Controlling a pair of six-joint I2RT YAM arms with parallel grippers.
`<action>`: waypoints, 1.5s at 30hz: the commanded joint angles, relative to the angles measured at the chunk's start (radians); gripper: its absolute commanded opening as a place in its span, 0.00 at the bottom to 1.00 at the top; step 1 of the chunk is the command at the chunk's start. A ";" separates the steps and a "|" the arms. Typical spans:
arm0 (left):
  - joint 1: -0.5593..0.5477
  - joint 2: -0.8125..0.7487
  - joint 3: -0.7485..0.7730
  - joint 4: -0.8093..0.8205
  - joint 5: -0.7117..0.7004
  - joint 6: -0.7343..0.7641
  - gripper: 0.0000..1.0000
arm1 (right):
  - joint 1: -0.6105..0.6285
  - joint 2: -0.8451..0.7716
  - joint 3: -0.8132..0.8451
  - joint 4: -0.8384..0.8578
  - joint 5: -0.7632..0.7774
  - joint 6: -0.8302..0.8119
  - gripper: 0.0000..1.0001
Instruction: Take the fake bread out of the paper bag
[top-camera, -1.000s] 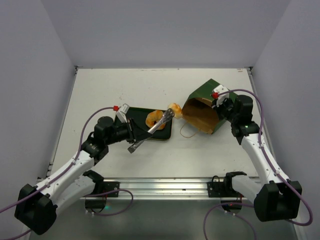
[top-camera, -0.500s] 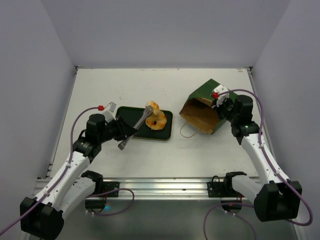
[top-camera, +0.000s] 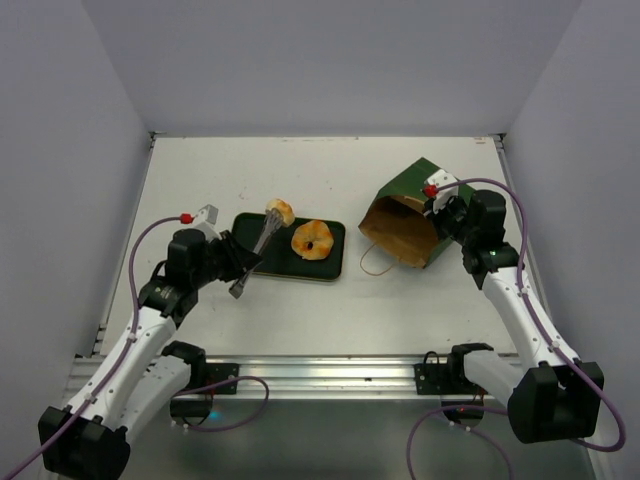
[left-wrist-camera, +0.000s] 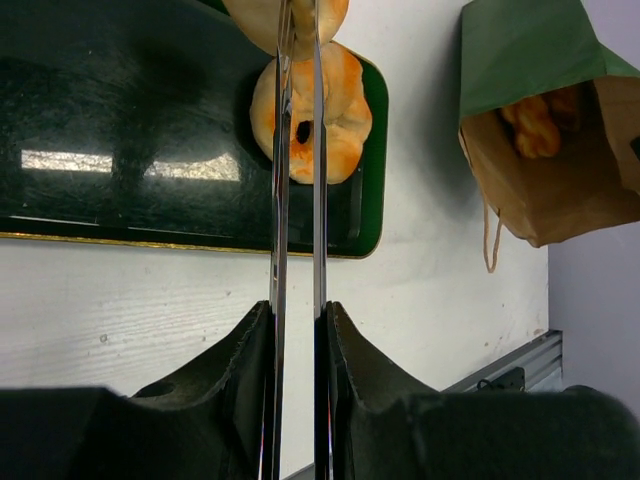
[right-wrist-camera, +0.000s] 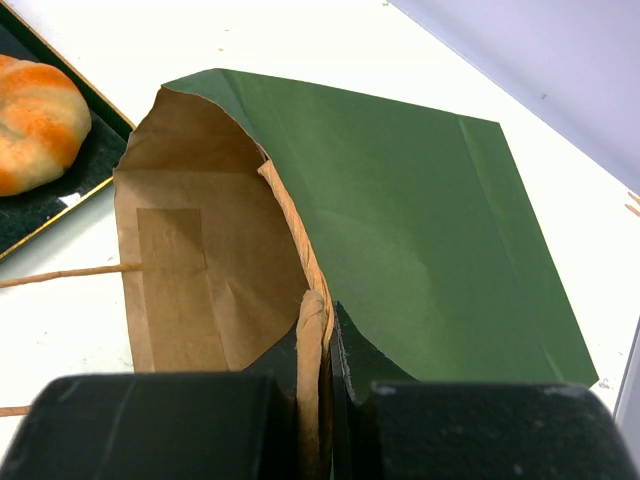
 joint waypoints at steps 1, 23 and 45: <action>0.008 -0.002 0.020 0.001 -0.039 -0.017 0.00 | -0.008 -0.025 -0.005 0.046 0.017 0.013 0.00; 0.011 0.049 -0.006 -0.003 -0.016 0.027 0.06 | -0.008 -0.021 -0.005 0.046 0.015 0.012 0.00; 0.011 0.060 0.027 -0.032 -0.007 0.061 0.41 | -0.008 -0.019 -0.005 0.045 0.015 0.010 0.00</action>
